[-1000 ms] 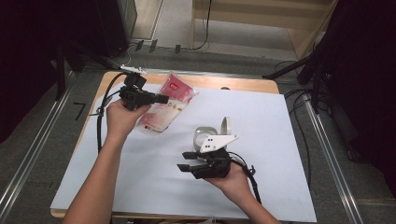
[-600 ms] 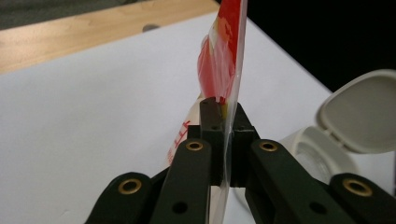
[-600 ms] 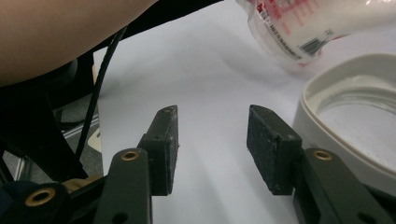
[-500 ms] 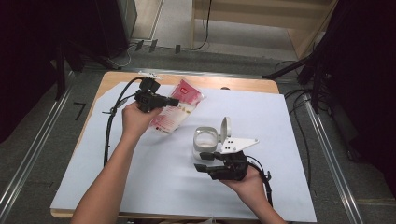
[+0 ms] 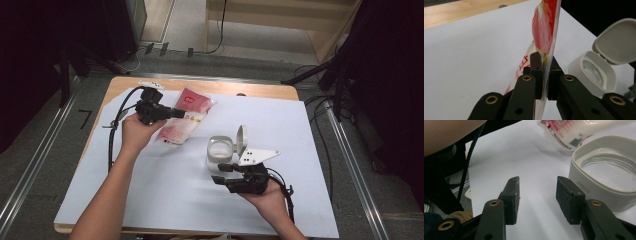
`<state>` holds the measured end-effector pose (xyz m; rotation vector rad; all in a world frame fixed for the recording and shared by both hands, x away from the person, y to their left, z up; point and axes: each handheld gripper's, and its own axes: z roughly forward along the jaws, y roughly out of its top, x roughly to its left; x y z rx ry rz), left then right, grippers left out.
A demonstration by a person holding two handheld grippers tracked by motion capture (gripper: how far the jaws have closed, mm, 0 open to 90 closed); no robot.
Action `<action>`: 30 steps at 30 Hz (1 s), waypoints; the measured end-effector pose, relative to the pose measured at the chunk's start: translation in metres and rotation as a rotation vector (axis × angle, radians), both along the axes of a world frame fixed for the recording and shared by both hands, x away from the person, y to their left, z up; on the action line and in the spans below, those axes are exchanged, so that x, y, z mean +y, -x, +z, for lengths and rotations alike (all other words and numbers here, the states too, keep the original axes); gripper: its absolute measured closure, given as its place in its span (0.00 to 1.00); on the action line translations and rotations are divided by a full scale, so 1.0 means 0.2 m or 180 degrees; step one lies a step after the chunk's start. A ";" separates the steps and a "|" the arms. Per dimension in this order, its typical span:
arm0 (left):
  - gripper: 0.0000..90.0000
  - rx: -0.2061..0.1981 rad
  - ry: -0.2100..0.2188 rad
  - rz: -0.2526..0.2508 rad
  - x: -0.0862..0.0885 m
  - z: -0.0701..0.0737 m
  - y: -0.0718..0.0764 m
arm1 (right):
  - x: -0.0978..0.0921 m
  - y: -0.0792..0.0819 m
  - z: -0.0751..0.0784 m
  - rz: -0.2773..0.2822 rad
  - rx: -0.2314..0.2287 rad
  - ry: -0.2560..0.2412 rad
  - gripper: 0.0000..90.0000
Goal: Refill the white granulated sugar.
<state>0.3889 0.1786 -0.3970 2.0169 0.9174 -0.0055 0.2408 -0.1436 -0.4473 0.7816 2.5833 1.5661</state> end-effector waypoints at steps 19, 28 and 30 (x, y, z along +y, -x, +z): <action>0.93 0.0058 0.0057 0.0091 0.18 -0.03 0.16 | -0.08 0.00 0.01 -0.0126 0.0000 -0.0027 0.61; 0.88 0.0056 0.0107 0.0090 0.24 -0.03 0.21 | -0.10 -0.02 0.01 -0.0165 -0.0012 -0.0032 0.61; 0.83 0.0068 0.0151 0.0094 0.24 -0.03 0.22 | -0.10 -0.02 0.01 -0.0167 -0.0022 -0.0029 0.61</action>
